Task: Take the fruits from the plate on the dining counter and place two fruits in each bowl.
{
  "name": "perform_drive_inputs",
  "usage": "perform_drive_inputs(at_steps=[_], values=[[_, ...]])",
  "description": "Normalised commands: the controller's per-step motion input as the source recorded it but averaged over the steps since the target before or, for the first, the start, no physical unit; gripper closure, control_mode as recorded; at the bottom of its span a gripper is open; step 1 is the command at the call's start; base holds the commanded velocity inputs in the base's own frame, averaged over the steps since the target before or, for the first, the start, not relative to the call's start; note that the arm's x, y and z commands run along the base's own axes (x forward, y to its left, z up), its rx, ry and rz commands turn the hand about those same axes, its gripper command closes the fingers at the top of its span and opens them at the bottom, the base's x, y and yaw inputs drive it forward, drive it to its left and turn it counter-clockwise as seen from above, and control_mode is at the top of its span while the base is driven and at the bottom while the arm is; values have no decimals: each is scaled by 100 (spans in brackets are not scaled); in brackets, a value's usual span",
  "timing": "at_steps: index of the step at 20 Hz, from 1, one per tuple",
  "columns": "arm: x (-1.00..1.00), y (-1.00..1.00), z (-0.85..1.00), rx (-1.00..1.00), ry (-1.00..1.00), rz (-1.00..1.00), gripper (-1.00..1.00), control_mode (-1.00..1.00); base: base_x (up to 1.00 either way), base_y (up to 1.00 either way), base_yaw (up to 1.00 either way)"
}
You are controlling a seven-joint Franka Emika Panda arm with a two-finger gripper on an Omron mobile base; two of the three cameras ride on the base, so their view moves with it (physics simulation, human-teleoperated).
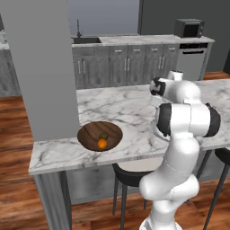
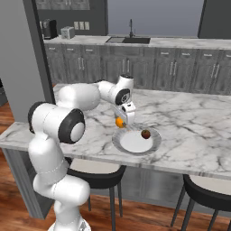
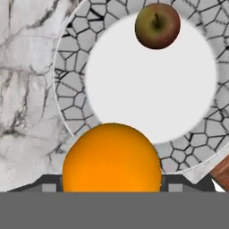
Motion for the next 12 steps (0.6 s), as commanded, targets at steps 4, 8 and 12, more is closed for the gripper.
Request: perform_drive_inputs(at_steps=[4,8,12], values=[[-72,96,77,0,0,19,100,-100,0,0,0],[-97,88,76,-1,0,21,100,-100,0,0,0],[-100,64,57,0,0,23,100,-100,0,0,0]])
